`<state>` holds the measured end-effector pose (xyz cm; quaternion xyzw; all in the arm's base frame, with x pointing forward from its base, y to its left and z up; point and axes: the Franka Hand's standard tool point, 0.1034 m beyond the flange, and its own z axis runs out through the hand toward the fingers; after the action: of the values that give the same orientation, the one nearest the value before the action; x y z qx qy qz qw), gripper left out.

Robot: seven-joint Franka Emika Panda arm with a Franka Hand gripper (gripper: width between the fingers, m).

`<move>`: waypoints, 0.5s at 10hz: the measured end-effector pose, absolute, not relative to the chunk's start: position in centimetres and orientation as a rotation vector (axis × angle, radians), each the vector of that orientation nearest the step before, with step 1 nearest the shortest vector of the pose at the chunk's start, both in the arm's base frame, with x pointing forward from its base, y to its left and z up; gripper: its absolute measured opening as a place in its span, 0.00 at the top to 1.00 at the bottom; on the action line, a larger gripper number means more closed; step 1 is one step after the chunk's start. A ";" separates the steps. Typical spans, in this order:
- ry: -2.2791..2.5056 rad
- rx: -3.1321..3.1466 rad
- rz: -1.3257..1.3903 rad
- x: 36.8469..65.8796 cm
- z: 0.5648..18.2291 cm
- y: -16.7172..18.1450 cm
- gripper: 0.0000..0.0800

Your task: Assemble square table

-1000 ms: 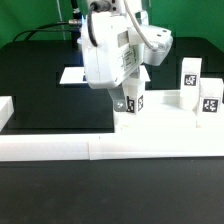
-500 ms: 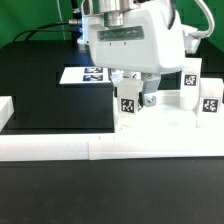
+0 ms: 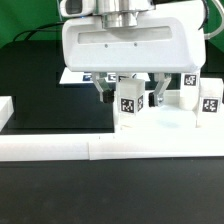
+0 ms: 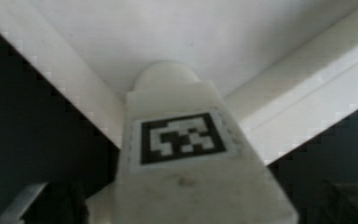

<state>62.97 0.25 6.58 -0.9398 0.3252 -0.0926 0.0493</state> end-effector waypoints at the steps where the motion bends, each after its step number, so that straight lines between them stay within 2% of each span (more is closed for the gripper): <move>1: 0.997 -2.861 -0.281 62.9 6.5 0.3 0.33; 2: 1.104 -2.814 -0.274 62.9 6.5 0.3 0.33; 3: 1.222 -2.760 -0.259 62.8 6.4 0.2 0.57; 4: 1.317 -2.716 -0.247 62.5 6.3 -0.1 0.57; 5: 1.452 -2.636 -0.201 62.3 6.2 -0.3 0.63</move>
Offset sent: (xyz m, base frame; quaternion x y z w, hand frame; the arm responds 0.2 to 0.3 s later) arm 0.0000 0.0000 0.0000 0.0000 0.0000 0.1938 0.9810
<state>62.34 -0.28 6.24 -0.8723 0.4803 -0.0665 0.0626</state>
